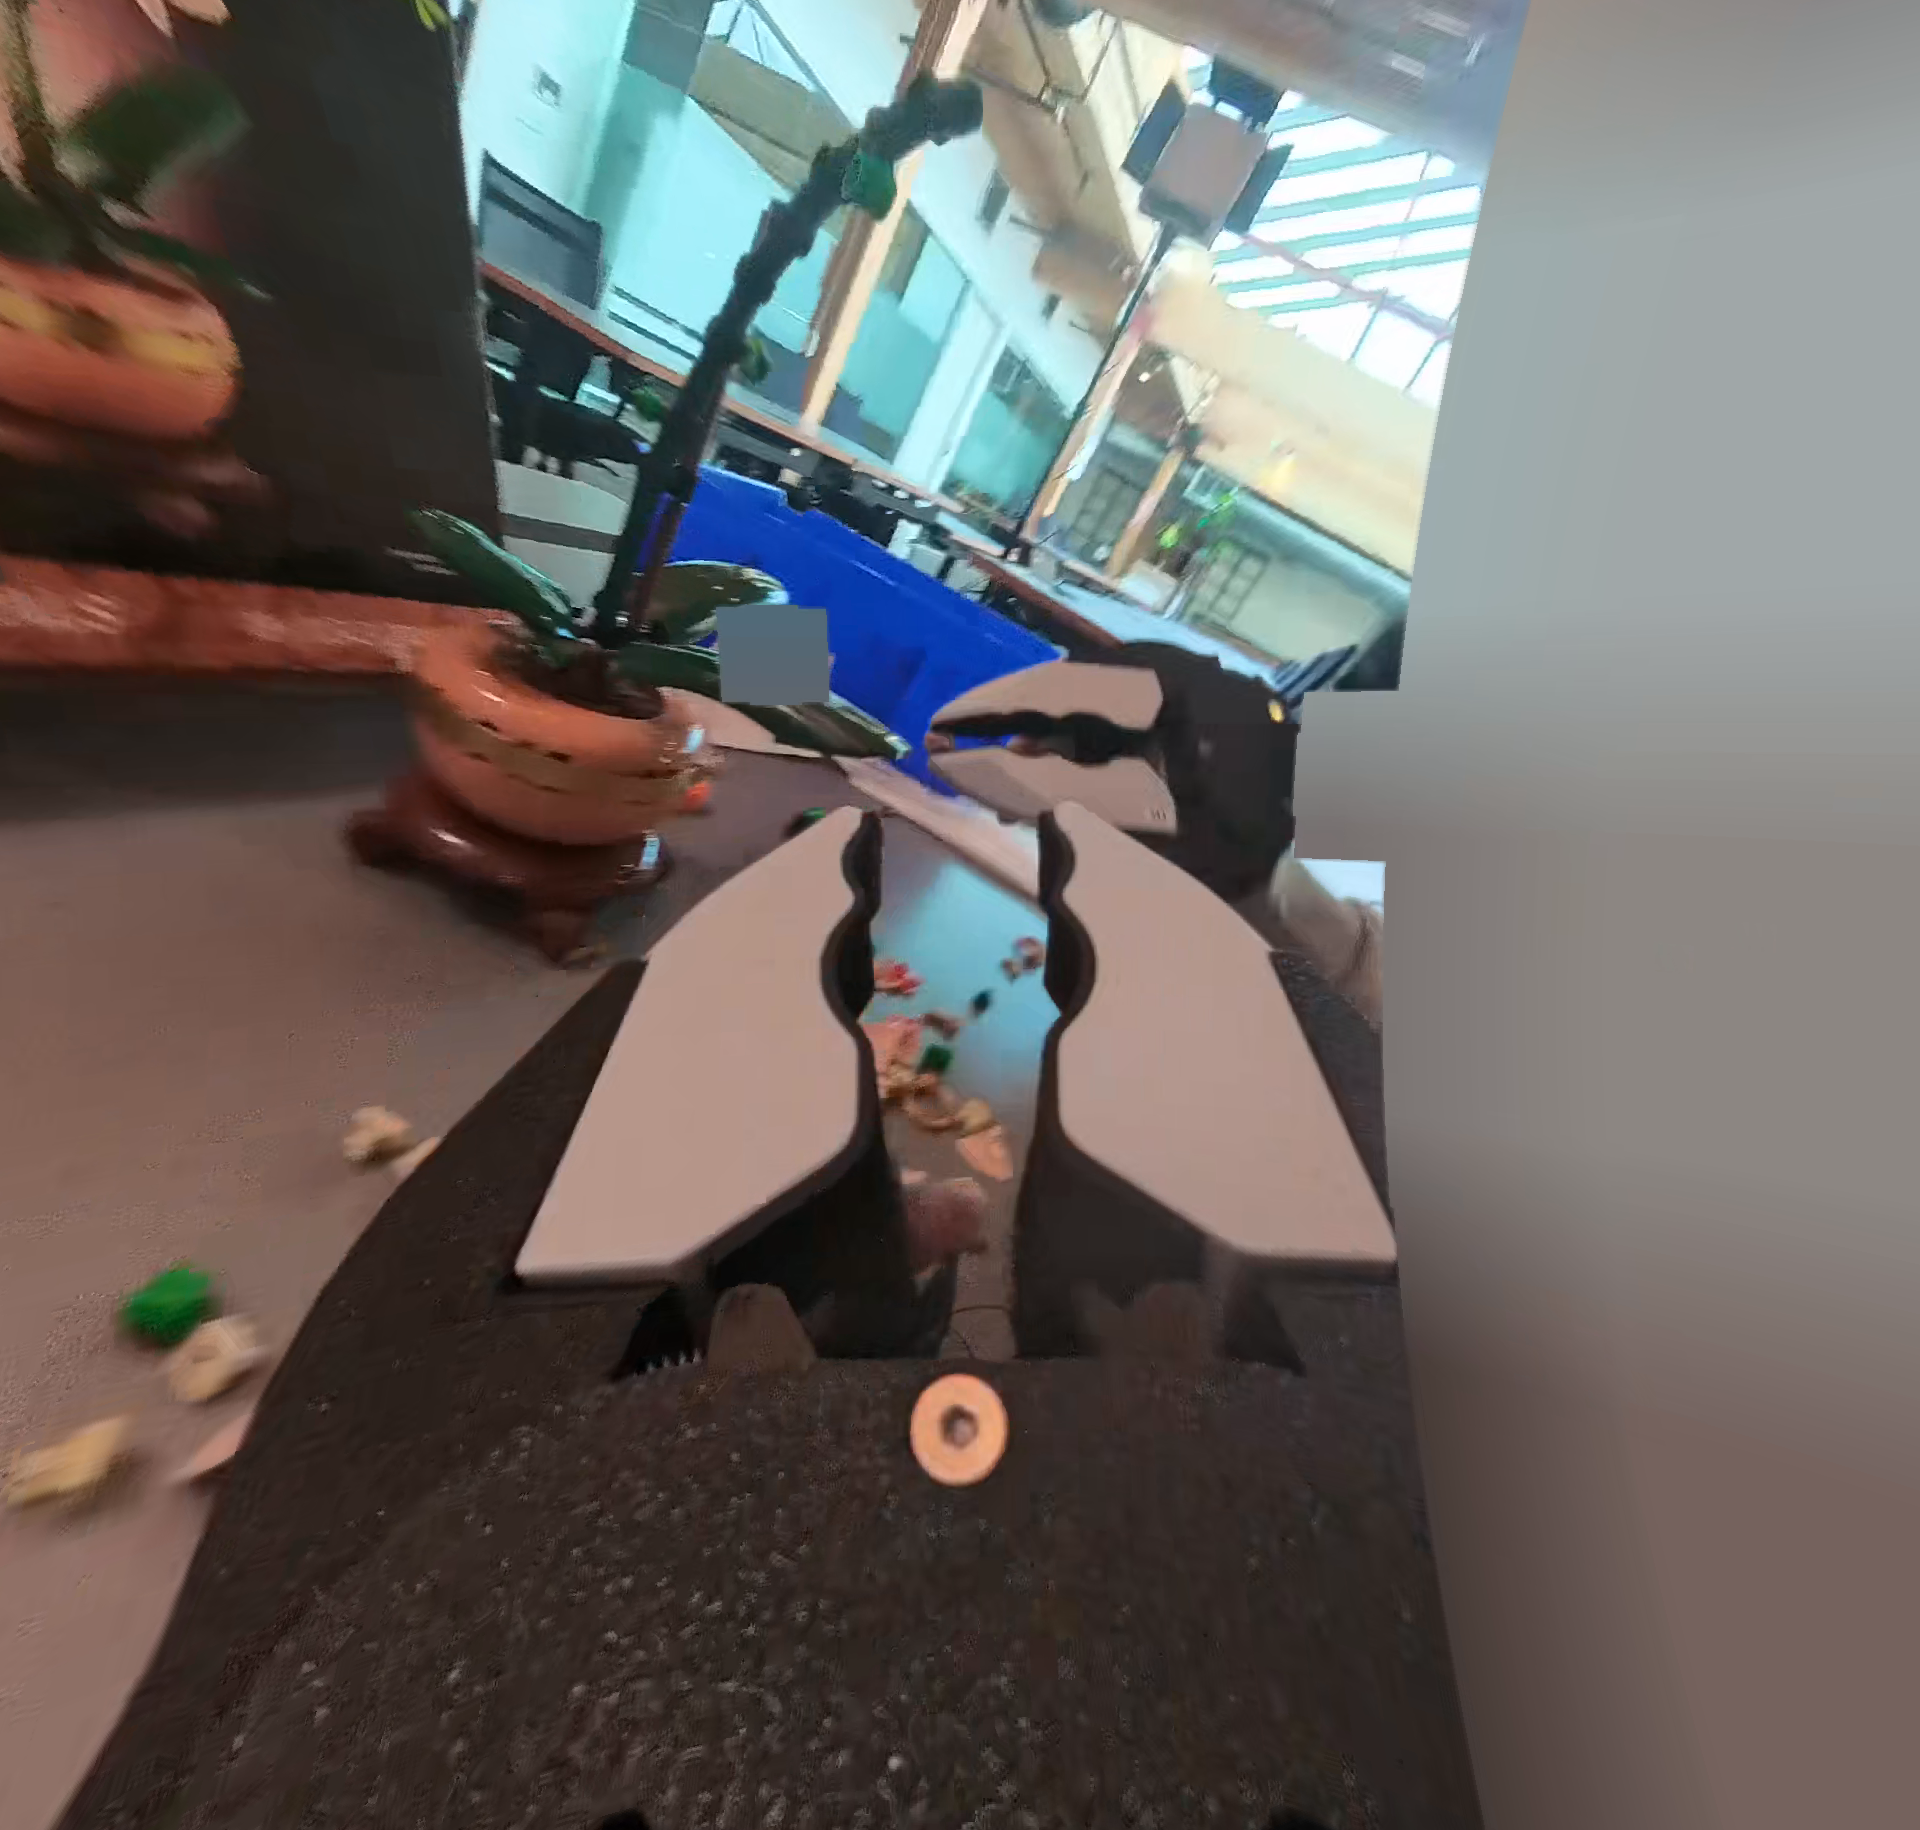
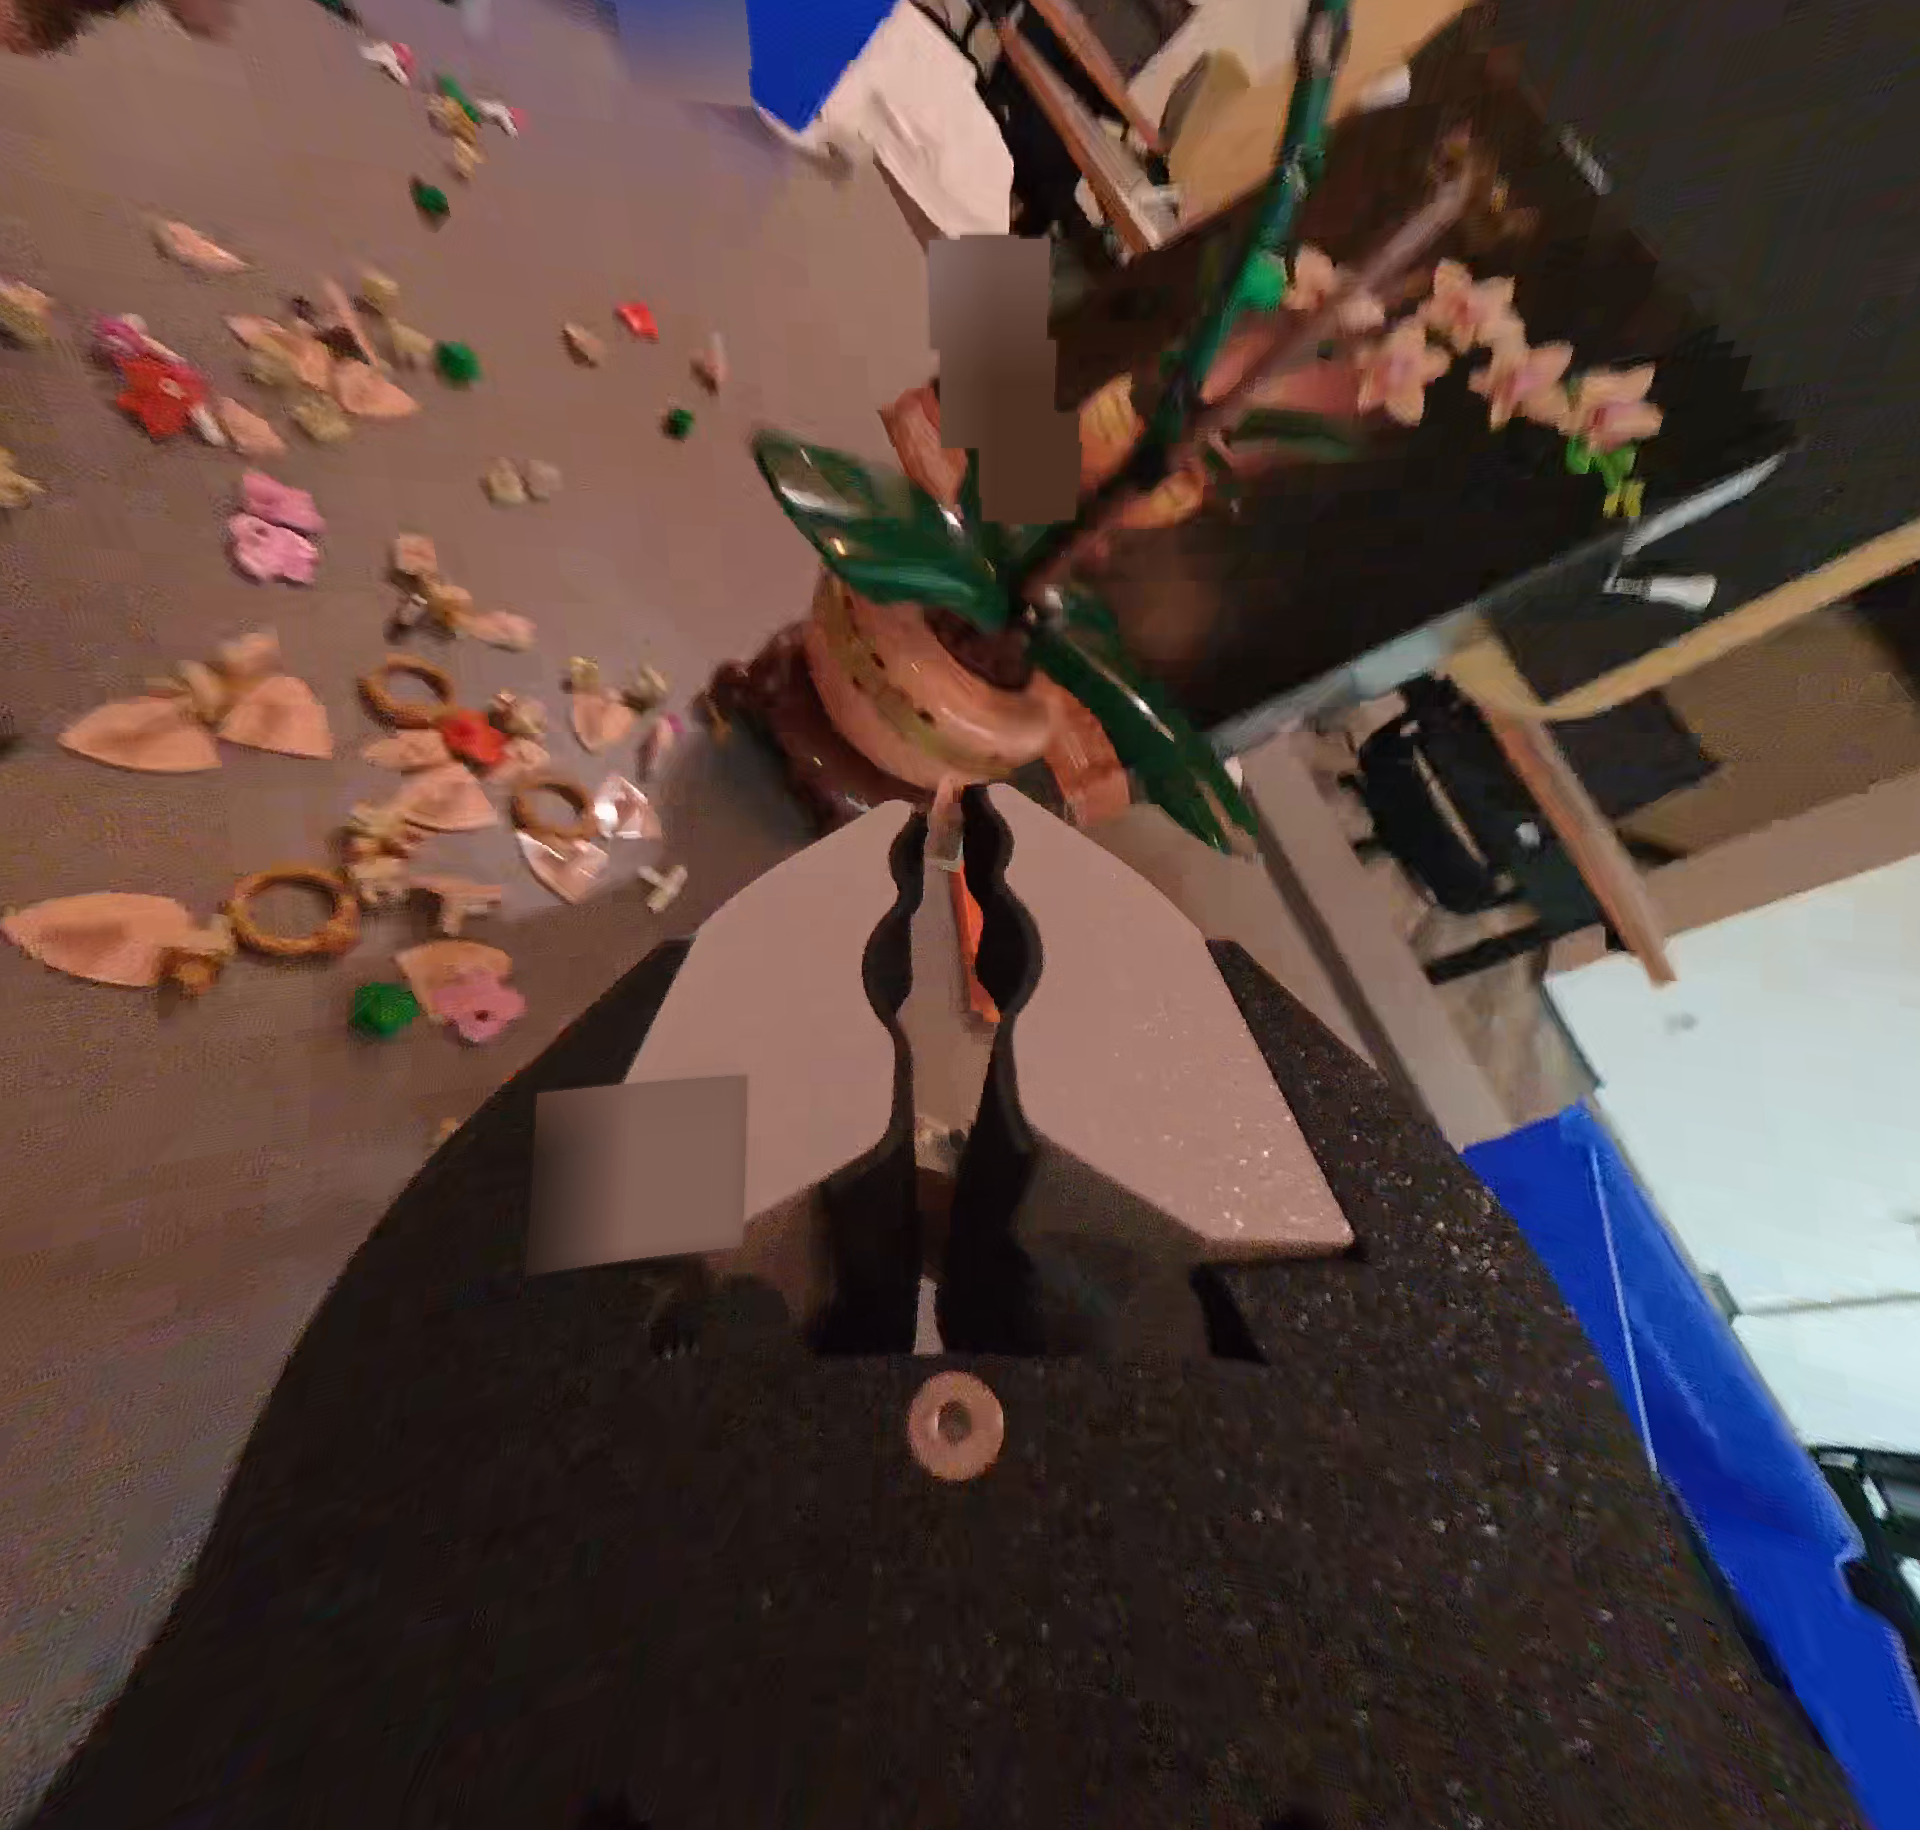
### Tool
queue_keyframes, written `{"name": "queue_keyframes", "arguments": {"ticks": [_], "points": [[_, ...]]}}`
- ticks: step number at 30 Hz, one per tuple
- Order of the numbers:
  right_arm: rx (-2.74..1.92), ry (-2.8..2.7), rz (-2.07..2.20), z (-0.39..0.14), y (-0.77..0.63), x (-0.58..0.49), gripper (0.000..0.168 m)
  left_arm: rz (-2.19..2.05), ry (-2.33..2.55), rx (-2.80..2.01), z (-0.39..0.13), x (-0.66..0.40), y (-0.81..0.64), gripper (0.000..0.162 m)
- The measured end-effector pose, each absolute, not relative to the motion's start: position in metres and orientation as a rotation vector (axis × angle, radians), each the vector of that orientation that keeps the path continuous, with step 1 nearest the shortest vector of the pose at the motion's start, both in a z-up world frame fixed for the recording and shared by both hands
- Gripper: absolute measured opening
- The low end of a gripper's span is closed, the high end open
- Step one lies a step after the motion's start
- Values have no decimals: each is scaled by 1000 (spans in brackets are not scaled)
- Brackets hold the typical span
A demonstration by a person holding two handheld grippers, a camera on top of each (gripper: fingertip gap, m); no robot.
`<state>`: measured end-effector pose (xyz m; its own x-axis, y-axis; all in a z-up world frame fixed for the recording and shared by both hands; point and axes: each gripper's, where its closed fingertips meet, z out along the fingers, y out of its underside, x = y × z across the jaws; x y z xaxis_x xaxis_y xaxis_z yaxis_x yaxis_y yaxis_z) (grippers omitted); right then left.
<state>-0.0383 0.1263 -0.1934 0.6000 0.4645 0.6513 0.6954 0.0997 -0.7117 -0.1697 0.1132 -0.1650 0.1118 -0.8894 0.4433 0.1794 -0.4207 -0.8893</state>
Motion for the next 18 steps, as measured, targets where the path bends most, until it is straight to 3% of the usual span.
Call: {"name": "queue_keyframes", "arguments": {"ticks": [8,18], "points": [[-1220,-1103,-181,-162,72,-132,7,-1673,807,-1533,-163,-134,73,24],[-1136,-1086,-119,-147,56,-160,7,-1742,854,-1431,-150,-144,51,15]]}}
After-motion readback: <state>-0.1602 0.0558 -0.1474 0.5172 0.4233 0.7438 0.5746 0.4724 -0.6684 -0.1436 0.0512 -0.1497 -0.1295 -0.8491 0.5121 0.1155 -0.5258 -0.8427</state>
